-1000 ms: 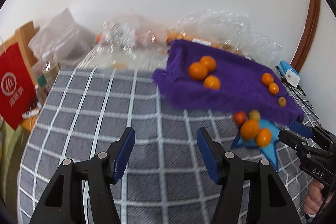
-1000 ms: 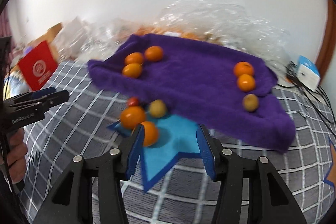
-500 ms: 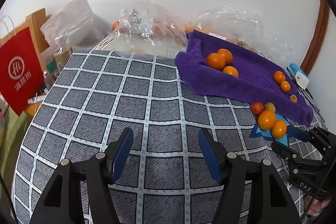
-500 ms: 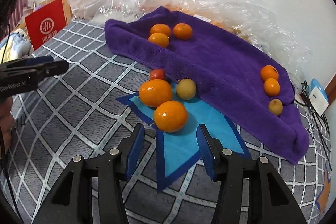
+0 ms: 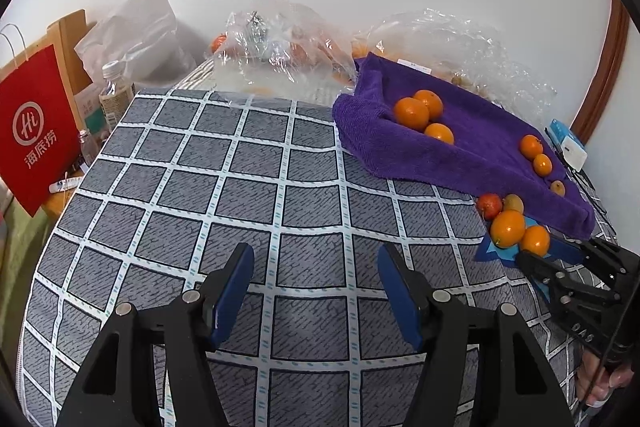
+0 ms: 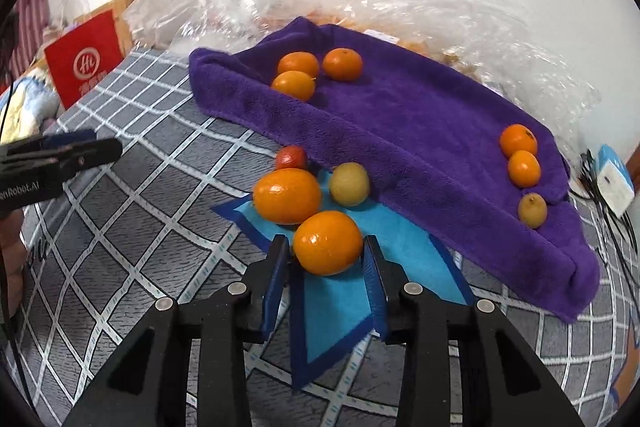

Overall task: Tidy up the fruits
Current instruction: 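Lower the right tool to the orange on the blue star and grasp it, then grasp the small red fruit with the left tool while the right tool holds its orange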

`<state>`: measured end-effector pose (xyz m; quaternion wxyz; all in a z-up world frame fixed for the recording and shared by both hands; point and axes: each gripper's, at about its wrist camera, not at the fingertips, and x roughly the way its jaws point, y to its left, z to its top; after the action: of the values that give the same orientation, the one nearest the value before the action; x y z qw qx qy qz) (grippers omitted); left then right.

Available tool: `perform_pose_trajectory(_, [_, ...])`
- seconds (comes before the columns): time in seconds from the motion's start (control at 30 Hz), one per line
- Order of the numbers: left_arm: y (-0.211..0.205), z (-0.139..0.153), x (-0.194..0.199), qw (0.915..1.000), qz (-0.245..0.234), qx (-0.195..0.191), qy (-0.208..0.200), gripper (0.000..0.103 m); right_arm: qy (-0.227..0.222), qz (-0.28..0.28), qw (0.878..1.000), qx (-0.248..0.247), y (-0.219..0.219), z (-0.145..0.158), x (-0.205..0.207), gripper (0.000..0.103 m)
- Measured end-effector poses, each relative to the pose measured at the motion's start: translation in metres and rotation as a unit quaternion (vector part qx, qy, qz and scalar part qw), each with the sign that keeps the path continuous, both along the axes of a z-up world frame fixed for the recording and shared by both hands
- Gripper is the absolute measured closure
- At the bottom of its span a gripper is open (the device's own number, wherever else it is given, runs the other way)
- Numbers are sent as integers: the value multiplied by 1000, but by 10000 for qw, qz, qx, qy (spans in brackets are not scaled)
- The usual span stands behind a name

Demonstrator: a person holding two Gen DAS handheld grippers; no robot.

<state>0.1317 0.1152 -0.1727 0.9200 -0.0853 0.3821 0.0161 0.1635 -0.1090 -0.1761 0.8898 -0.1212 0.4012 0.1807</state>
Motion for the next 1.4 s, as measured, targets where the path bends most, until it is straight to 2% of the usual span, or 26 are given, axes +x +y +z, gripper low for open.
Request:
perform_pose_trajectory(0.17, [1,-5,3,9999,18,-71,141,41,-133,-406,9986,299,-35,12,-11,69])
perform_pose_trajectory(0.2, [1,-5,3,9999,24,-63,144,41,-136,-534,9980,300,-45,13,-14,77])
perform_pose_trajectory(0.3, [1,-6,4,9998,28,-40,193,41,-162,-803,9958,397,-70,16,-20,80])
perform_pose_trajectory(0.47, [1,-6,5,9998,3,8,220,40,-31,-856,9942,654,-89,19,-21,80])
perform_pose_trajectory(0.67, [1,-7,6,9998,-24,-25,213,38,21,-740,9967,344,-72,8,-17,69])
perform_pose_trajectory(0.77, [0,-7,7,9997,-68,-34,211,34,290,-814,9961,169,-68,-4,-9,69])
perform_pose_trajectory(1.0, [-2,-8,7,9996,-152,17,245,30,199,-1193,9913,515,-89,1,-10,70])
perform_pose_trajectory(1.3, [-16,-10,12,9977,-340,391,434,17,-10,-1595,9850,652,-124,8,-20,70])
perform_pose_trajectory(1.4, [-23,-11,14,9957,-340,676,536,15,-105,-1697,9831,671,-129,8,-24,70])
